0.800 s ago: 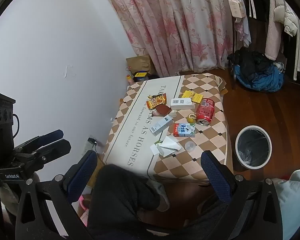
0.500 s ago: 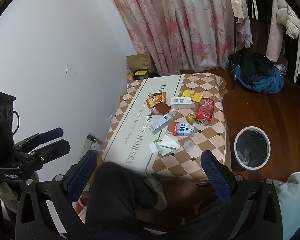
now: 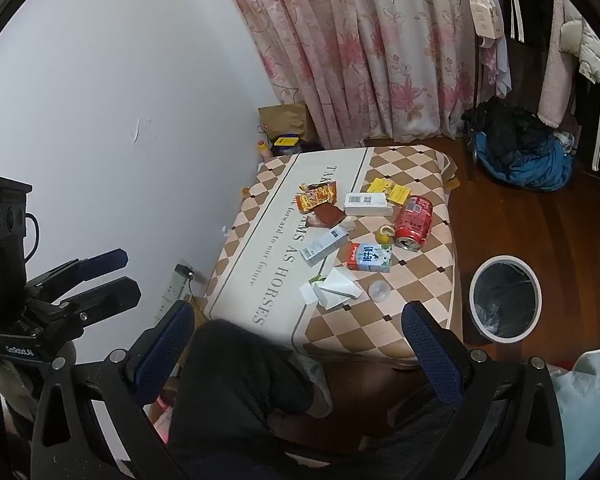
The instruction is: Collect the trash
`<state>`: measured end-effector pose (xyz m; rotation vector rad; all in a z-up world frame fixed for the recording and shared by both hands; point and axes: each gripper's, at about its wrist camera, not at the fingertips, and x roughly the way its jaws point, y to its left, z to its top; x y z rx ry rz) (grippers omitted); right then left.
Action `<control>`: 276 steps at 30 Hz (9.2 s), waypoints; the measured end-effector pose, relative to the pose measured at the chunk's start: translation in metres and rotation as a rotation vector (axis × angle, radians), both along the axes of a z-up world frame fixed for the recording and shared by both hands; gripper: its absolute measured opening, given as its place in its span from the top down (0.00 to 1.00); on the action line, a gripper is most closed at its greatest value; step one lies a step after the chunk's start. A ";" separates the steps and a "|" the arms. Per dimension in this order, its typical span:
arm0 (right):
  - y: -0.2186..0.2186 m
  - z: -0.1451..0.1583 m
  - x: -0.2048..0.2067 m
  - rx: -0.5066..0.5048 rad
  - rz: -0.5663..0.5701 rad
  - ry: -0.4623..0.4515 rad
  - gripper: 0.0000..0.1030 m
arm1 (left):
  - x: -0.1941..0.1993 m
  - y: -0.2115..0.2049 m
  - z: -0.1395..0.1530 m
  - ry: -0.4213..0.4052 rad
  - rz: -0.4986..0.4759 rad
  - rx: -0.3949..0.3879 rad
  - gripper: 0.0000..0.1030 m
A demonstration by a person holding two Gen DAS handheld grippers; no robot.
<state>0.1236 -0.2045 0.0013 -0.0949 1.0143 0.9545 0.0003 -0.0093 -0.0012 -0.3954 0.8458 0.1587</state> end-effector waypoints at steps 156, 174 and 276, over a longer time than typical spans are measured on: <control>0.062 -0.195 0.218 -0.071 -0.308 0.174 0.19 | 0.238 0.020 -0.140 0.157 0.171 0.155 0.67; -0.200 -0.297 0.343 -0.226 -0.712 0.323 0.19 | 0.481 -0.176 -0.305 0.461 -0.265 -0.282 0.67; 0.177 -0.307 0.193 -0.572 0.108 0.159 0.35 | 0.110 0.127 -0.291 0.451 0.379 -0.097 0.06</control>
